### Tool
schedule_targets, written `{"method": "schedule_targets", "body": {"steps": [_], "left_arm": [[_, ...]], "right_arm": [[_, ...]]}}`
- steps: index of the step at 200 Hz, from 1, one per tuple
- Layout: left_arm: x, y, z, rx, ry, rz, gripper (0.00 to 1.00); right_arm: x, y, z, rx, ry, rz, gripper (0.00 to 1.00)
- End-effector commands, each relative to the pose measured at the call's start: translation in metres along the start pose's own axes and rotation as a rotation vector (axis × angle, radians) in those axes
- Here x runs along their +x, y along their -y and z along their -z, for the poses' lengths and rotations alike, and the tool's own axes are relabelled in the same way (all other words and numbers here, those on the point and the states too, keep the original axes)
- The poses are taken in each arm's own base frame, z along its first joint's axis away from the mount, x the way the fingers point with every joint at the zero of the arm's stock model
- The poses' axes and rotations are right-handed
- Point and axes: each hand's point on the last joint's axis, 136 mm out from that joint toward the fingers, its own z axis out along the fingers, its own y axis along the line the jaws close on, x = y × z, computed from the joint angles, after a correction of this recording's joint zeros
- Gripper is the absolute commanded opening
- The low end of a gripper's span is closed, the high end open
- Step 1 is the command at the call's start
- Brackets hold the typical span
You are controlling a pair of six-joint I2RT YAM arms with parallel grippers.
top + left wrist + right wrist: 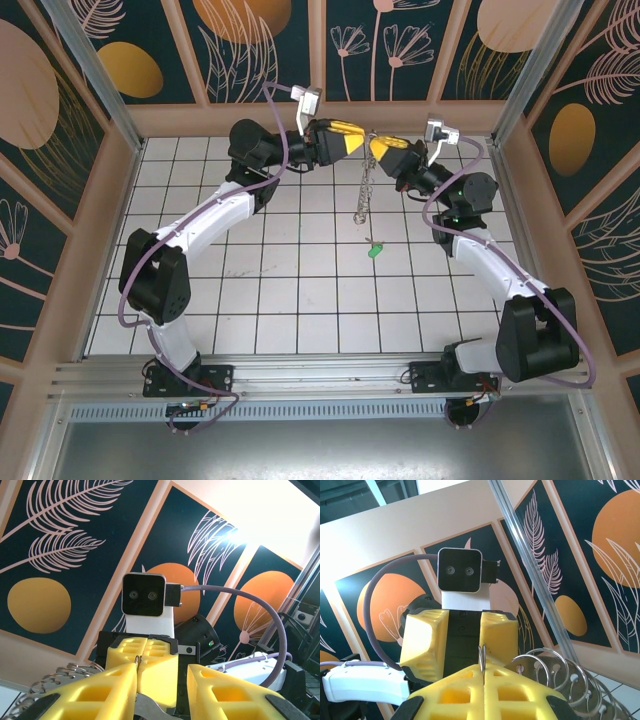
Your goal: Put the keys on the keyring
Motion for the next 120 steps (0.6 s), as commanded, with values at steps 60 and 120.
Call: {"method": "schedule_targets", "body": {"steps": [60,120], "left_arm": [[0.0091,-0.0051,-0.0038,0.022,-0.003,0.004,0.31],[0.0114,-0.0046,-0.0070,0.031,-0.008,0.006,0.26]], "right_arm": [[-0.0225,-0.0223,-0.0072,-0.061,0.058,0.074,0.00],[-0.0220,-0.0225,-0.0086,-0.063,0.056,0.072,0.00]]}}
